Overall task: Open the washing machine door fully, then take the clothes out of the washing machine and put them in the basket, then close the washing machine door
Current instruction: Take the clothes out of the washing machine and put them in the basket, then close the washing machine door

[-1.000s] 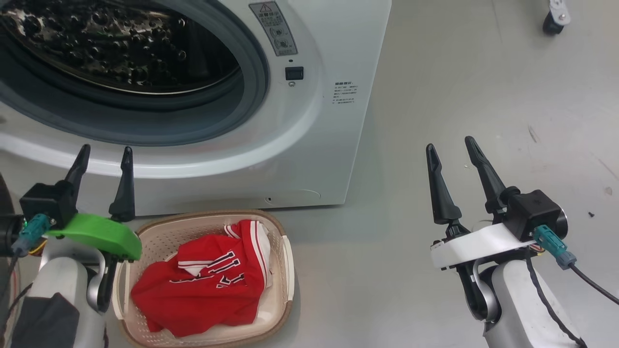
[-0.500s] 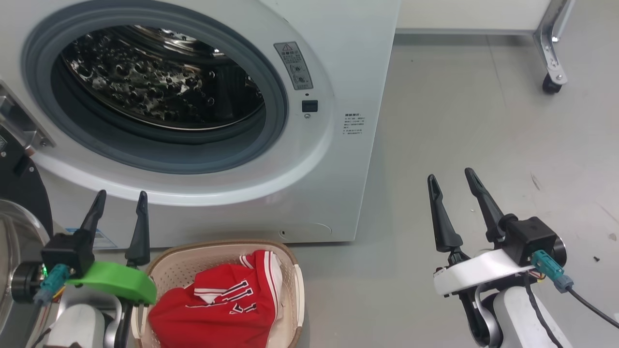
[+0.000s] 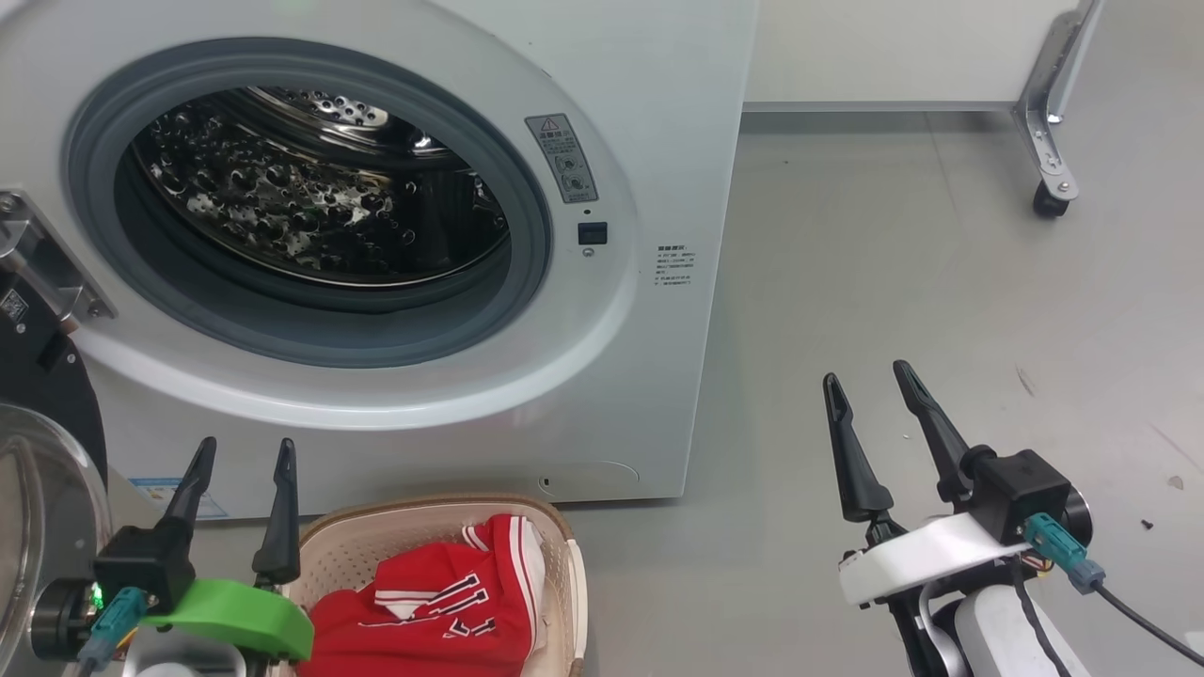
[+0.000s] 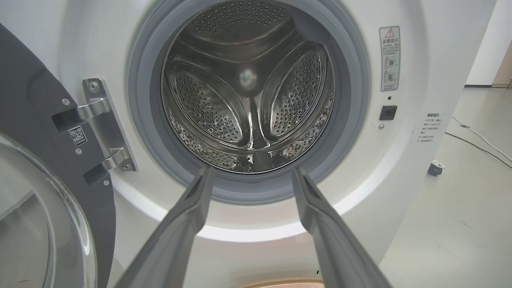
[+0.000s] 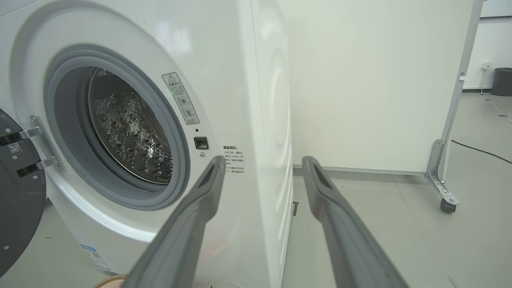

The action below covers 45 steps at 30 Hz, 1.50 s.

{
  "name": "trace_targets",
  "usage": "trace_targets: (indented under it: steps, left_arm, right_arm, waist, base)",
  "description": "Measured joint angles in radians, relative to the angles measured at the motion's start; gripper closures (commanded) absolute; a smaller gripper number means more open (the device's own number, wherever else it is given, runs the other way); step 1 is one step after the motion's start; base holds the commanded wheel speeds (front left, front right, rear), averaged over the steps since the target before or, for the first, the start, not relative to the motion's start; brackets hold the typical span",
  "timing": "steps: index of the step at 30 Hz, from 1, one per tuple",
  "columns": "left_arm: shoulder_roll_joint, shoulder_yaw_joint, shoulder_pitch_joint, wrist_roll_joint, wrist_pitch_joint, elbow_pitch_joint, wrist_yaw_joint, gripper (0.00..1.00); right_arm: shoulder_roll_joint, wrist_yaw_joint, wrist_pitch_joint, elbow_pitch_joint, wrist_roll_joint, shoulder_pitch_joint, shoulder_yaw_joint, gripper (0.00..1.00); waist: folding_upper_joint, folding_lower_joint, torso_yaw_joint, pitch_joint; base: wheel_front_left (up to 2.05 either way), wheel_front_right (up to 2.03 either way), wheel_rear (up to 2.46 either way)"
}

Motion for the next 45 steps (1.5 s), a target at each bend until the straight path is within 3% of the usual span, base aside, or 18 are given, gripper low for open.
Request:
trace_targets:
  steps: [45]
  left_arm:
    - [-0.026,0.007,0.085,0.038,0.000,-0.118,-0.001,0.00]
  right_arm:
    - [0.000,0.016,0.000,-0.007,0.000,0.012,-0.006,0.00]
  waist:
    - [0.0000,0.0000,-0.011,0.003]
  base:
    - [0.00,0.00,0.00]
